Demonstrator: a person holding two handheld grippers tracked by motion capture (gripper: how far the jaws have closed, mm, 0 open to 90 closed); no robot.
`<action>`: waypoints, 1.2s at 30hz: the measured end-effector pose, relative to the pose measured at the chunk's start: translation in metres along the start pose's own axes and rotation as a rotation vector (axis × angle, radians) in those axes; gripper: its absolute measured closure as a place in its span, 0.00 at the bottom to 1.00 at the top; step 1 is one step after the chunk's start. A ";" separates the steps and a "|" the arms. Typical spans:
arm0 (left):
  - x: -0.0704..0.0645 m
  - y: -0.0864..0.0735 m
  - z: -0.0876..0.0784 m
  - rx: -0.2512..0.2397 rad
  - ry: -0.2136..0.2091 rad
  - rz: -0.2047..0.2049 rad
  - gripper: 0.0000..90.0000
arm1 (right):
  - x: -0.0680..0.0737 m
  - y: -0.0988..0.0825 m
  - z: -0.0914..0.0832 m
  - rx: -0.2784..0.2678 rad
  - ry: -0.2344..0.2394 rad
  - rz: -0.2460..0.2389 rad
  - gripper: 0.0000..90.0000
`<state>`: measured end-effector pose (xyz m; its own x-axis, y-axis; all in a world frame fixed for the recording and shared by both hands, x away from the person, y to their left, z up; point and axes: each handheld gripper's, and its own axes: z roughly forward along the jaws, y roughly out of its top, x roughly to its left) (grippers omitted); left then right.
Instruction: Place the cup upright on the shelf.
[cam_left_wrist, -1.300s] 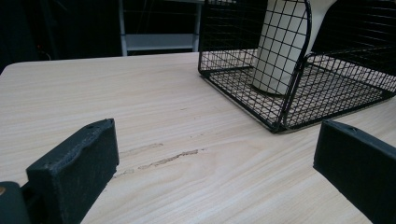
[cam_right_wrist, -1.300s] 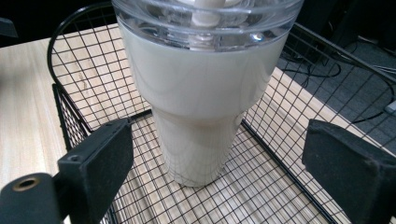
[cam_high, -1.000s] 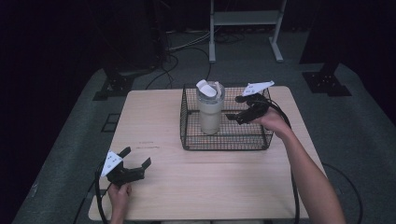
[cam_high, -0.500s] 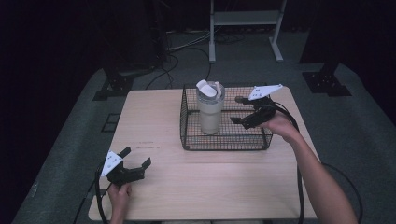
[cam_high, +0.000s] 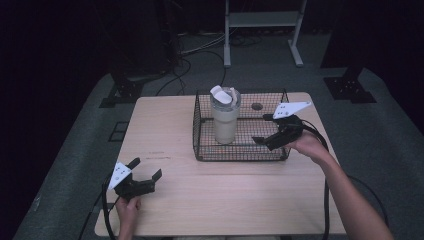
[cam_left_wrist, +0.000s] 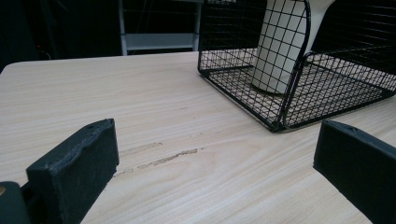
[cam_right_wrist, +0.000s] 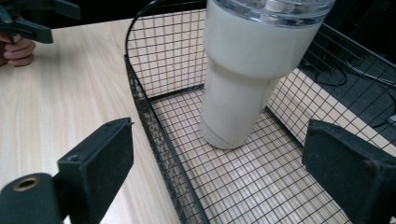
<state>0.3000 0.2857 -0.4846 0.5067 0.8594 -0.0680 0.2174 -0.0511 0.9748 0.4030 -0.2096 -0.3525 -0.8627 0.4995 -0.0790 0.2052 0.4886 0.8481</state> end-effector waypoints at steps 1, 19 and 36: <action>0.000 0.000 0.000 0.000 0.000 -0.002 0.00 | 0.001 -0.001 -0.001 -0.002 0.001 -0.001 0.09; 0.000 0.000 0.000 0.005 0.002 0.000 0.00 | 0.022 -0.017 -0.018 -0.008 0.024 -0.020 0.09; 0.000 0.000 0.000 0.004 0.004 -0.002 0.00 | 0.039 -0.039 -0.025 -0.003 0.043 -0.014 0.09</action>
<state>0.3001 0.2856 -0.4846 0.5032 0.8614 -0.0689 0.2217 -0.0516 0.9738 0.3498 -0.2268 -0.3758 -0.8847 0.4611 -0.0679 0.1917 0.4928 0.8487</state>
